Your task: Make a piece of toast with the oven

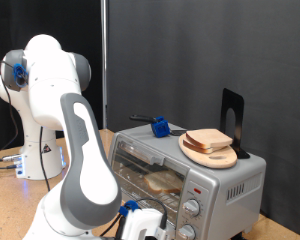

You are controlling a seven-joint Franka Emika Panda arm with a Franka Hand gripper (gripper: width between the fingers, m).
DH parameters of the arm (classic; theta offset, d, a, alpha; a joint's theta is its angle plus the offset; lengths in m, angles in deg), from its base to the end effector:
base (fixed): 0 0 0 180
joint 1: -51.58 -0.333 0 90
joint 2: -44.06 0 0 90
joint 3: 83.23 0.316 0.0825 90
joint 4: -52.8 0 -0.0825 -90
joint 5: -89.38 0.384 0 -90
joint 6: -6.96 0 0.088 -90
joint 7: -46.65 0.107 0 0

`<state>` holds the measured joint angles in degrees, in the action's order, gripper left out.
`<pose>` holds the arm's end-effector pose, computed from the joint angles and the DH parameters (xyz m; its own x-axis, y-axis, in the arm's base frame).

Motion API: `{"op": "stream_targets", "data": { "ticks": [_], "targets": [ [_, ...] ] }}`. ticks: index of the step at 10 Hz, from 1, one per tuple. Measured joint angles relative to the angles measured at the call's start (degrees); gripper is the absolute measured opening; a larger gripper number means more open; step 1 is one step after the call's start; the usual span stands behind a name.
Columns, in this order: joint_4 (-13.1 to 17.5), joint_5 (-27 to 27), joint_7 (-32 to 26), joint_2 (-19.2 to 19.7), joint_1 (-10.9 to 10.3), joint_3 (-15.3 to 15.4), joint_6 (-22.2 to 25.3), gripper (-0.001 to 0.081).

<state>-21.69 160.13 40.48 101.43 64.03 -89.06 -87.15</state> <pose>0.6965 -0.1125 0.1450 0.7714 -0.2987 -0.5619 -0.6305 -0.2389 -0.7385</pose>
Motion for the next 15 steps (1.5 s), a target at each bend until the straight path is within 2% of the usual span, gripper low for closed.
{"op": "stream_targets", "data": {
  "ticks": [3, 7, 12, 15],
  "targets": [
    [-0.4, 0.5, -2.3, -0.2, 0.8, -0.1, 1.3, 0.0808],
    [-1.5, 0.7, -2.6, -0.7, 0.2, 0.3, 1.0, 0.0808],
    [-8.6, 4.4, -7.4, -4.3, -1.3, 2.2, -1.6, 0.0808],
    [-11.1, 6.0, -8.8, -5.4, -2.4, 2.9, -4.0, 0.0808]
  ]
}}
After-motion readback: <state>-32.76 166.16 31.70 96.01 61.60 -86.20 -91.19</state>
